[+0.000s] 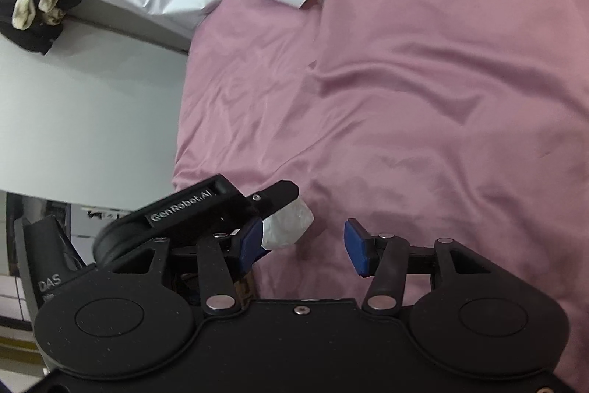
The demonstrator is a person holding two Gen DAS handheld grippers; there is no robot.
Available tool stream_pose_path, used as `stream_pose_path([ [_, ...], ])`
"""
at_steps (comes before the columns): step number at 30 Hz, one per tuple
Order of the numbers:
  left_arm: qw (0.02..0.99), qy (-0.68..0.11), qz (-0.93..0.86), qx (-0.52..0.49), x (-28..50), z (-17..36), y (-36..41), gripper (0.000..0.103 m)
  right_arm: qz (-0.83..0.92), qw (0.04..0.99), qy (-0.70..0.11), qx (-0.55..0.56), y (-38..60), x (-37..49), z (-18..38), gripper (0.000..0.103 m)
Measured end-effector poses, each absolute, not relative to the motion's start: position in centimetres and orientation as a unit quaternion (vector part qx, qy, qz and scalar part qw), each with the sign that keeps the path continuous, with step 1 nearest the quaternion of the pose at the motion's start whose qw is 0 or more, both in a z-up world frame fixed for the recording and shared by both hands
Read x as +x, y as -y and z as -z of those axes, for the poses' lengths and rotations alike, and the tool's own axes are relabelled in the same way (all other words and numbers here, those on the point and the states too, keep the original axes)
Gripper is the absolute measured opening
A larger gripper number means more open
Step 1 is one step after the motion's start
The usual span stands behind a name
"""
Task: Organize soft objects
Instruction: 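Lift the white tissue ball with the left tool and carry it over the box, then open the left tool to drop the white tissue ball into the box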
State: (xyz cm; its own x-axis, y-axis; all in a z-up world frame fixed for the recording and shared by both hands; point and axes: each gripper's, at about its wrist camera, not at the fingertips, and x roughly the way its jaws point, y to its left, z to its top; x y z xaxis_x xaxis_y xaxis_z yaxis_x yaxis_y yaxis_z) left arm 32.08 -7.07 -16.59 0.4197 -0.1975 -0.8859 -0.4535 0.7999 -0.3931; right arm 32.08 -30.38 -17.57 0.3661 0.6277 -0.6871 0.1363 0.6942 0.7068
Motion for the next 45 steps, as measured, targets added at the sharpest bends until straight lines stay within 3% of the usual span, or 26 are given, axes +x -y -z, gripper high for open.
stream_pose_path([
  [7,0.783,-0.518,-0.080,-0.335,30.5,14.2,5.8,0.043,-0.182,0.762,-0.519,0.341,29.8,31.3,16.3,0.047],
  [8,0.782,-0.518,-0.081,-0.338,30.2,13.9,5.6,0.043,-0.188,0.765,-0.514,0.341,29.8,31.2,16.1,0.040],
  [9,0.778,-0.517,-0.079,-0.347,29.9,13.7,5.3,0.043,-0.196,0.765,-0.509,0.342,29.7,31.1,15.9,0.026],
  [11,0.776,-0.514,-0.079,-0.357,29.2,13.1,4.8,0.043,-0.217,0.769,-0.498,0.337,29.2,30.8,15.2,0.013],
  [14,0.782,-0.504,-0.084,-0.358,28.1,12.0,4.0,0.043,-0.246,0.776,-0.487,0.316,28.1,30.4,14.2,0.005],
  [21,0.785,-0.480,-0.089,-0.382,25.6,9.8,1.6,0.043,-0.271,0.764,-0.498,0.310,27.1,29.9,13.5,0.005],
  [25,0.787,-0.472,-0.096,-0.384,24.1,8.9,0.6,0.043,-0.298,0.744,-0.504,0.320,26.1,29.2,13.1,0.014],
  [27,0.786,-0.469,-0.098,-0.391,23.4,8.7,-0.1,0.043,-0.307,0.745,-0.501,0.315,25.5,28.8,12.7,0.030],
  [28,0.786,-0.465,-0.100,-0.394,23.0,8.5,-0.5,0.043,-0.313,0.743,-0.502,0.314,25.3,28.7,12.6,0.031],
  [36,0.783,-0.450,-0.119,-0.412,20.0,7.5,-3.4,0.043,-0.365,0.735,-0.497,0.283,21.9,26.4,11.4,0.030],
  [39,0.779,-0.446,-0.123,-0.423,18.9,7.3,-4.6,0.043,-0.387,0.724,-0.494,0.285,20.9,25.8,11.1,0.019],
  [45,0.782,-0.437,-0.131,-0.425,16.9,6.6,-6.5,0.043,-0.415,0.720,-0.487,0.270,18.9,24.3,10.1,0.011],
])
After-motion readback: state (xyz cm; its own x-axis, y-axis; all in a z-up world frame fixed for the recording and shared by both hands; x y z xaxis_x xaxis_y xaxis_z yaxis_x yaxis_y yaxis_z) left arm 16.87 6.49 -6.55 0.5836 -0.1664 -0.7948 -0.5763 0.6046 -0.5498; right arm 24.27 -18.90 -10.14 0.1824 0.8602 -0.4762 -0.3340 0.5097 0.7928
